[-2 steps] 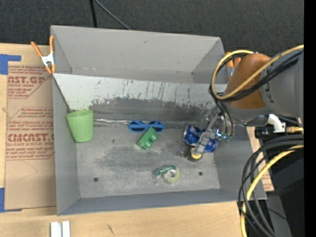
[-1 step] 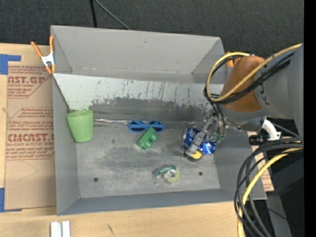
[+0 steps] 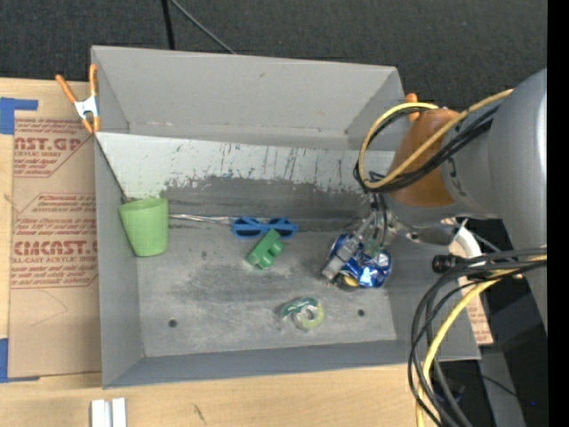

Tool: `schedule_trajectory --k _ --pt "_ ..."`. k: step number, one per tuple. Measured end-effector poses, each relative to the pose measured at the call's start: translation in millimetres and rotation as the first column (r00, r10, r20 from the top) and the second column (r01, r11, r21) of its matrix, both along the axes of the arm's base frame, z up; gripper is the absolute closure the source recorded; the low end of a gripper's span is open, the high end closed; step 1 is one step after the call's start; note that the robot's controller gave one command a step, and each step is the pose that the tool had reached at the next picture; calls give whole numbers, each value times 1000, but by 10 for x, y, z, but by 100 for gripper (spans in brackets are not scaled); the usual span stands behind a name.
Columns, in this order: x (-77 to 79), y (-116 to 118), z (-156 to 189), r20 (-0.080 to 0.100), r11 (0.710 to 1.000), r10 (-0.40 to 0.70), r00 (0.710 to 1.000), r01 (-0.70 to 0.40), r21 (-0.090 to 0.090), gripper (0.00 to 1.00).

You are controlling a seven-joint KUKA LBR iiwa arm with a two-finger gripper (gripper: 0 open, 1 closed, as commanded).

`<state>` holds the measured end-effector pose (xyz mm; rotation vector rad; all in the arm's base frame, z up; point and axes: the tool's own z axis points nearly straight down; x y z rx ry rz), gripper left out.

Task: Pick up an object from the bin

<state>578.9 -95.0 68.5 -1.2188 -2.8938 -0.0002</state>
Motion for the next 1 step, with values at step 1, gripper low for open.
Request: schedule_trajectory --k 1 --pt "0 2 -4 0 1000 2 1000 -2 -1 0"
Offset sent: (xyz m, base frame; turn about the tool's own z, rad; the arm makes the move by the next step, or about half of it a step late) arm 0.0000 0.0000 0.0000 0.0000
